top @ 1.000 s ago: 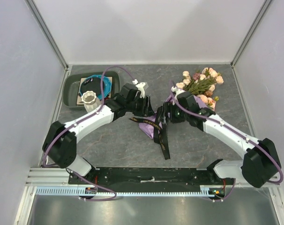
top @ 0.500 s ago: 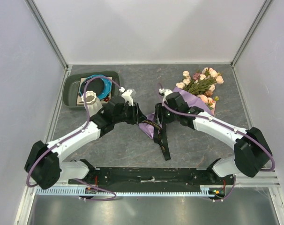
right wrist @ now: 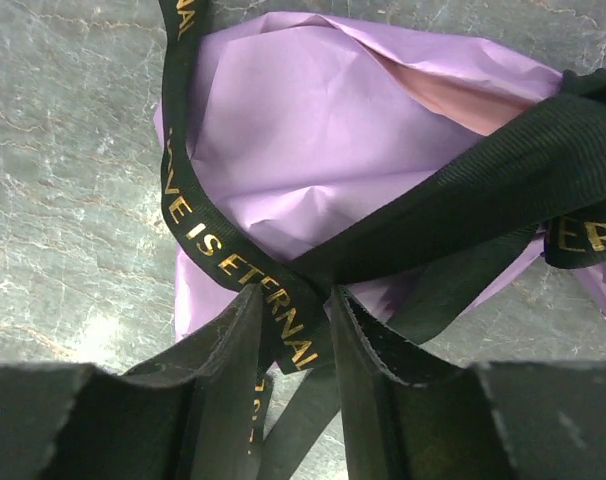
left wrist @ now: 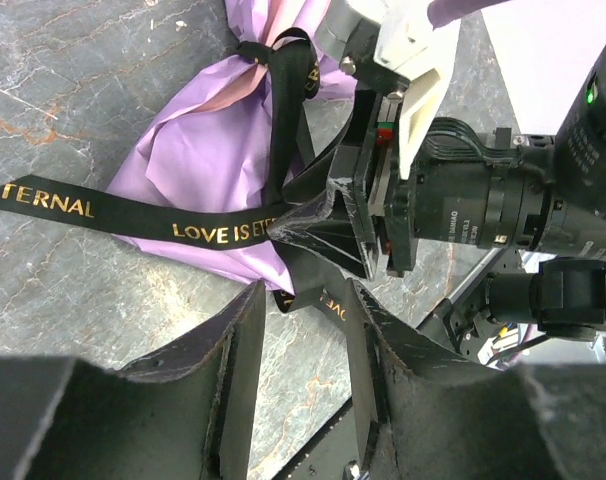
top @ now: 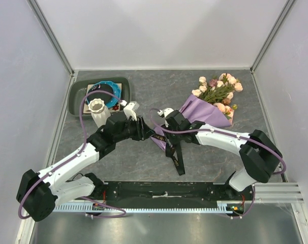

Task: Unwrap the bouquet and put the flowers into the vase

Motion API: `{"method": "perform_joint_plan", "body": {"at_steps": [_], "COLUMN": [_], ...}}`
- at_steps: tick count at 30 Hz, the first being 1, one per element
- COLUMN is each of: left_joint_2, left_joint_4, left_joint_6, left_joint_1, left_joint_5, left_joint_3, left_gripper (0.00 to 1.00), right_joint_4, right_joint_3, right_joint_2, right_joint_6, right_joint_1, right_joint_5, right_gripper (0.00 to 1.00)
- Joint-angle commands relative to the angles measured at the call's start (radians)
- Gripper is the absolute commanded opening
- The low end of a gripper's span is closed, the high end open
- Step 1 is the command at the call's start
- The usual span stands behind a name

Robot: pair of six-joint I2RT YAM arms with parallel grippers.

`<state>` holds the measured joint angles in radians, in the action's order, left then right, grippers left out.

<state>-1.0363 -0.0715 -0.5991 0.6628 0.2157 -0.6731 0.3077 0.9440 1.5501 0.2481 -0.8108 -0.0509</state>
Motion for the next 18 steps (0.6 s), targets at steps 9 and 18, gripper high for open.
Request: {"method": "perform_joint_plan", "body": {"at_steps": [9, 18], "left_joint_2": [0.022, -0.002], "left_joint_4": [0.044, 0.052], "left_joint_6": [-0.03, -0.033], "left_joint_1": [-0.003, -0.003], "left_joint_5": [0.004, 0.014], "left_joint_3": [0.006, 0.001], "left_gripper": [0.45, 0.45], "right_joint_4": [0.03, 0.256], "right_joint_3": [0.162, 0.249], "right_joint_2": [-0.113, -0.258], "right_joint_6": [0.032, 0.049], "right_joint_1": [-0.036, -0.019], "right_joint_5": [-0.194, -0.598], "right_gripper": [0.0, 0.0]}}
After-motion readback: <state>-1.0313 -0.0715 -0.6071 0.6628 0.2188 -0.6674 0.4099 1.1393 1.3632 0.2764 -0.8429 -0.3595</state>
